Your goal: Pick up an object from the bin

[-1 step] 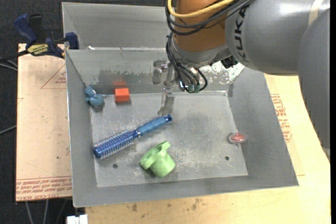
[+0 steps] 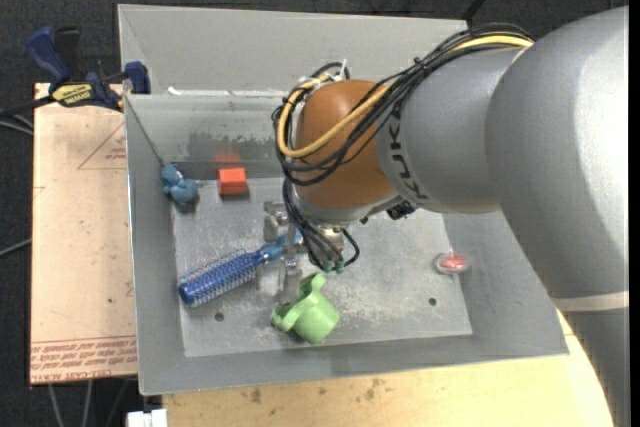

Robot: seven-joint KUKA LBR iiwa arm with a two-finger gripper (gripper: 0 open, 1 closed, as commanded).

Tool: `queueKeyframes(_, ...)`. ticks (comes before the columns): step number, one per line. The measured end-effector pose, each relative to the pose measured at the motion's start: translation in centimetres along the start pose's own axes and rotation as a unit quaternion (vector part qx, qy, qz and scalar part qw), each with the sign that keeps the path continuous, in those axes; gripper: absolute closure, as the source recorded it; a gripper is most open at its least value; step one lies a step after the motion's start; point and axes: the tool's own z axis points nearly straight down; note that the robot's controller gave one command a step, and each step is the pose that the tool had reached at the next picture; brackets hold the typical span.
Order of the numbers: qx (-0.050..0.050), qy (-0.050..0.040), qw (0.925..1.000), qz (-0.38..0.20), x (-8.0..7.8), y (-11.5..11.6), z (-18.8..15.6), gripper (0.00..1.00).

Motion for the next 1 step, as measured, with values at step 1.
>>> queueKeyframes(1, 0.000, -0.0048, 1.0000, 0.003, -0.37, -0.15, -0.44, 1.00)
